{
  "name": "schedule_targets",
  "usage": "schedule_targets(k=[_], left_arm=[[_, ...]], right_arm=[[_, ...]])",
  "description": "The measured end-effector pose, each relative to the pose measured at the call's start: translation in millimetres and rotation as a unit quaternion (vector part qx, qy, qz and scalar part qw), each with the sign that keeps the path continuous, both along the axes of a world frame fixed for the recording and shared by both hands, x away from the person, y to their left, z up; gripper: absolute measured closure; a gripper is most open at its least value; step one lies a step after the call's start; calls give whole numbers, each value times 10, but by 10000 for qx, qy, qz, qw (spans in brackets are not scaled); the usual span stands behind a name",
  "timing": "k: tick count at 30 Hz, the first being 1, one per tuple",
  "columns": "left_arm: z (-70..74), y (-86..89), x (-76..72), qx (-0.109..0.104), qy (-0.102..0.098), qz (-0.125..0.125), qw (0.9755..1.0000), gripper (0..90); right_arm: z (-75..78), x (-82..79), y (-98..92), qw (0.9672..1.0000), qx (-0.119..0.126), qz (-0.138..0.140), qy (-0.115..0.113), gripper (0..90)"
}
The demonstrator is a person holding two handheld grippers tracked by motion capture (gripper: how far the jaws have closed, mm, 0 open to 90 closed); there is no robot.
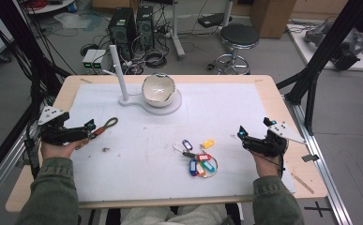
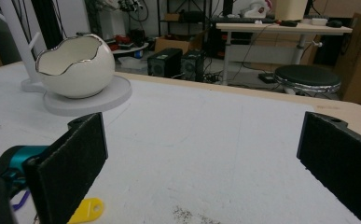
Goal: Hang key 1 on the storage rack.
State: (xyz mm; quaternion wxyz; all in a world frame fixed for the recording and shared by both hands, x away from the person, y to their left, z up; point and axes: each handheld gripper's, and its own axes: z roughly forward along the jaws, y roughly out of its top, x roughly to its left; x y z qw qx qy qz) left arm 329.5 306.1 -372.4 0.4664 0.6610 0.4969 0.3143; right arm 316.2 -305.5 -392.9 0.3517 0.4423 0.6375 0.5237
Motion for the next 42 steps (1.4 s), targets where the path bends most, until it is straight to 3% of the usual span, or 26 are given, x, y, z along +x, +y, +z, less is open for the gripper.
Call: schedule_targets(k=[7,20,24,35,42], left_arm=[[2,-30,71,27,81,5,10000,18],[-44,-131,277,241,463,-189,9985,18],[-129,-143,379,333,722,-213,9966,18],[-196,-144,455,377,922,-255,9947,21],[-273,-115,555,485,1265,-292,9904,22]], right_arm=[[0,-1,5,10000,-37,-15,3,6],[4,-4,-2,10000,-36,-27,-27,5],[5,-11,4,10000,-25,-28,-18,5],[5,-10,2,10000,-16,-28,-18,5],[2,-2,0,10000,-37,-12,-16,5]])
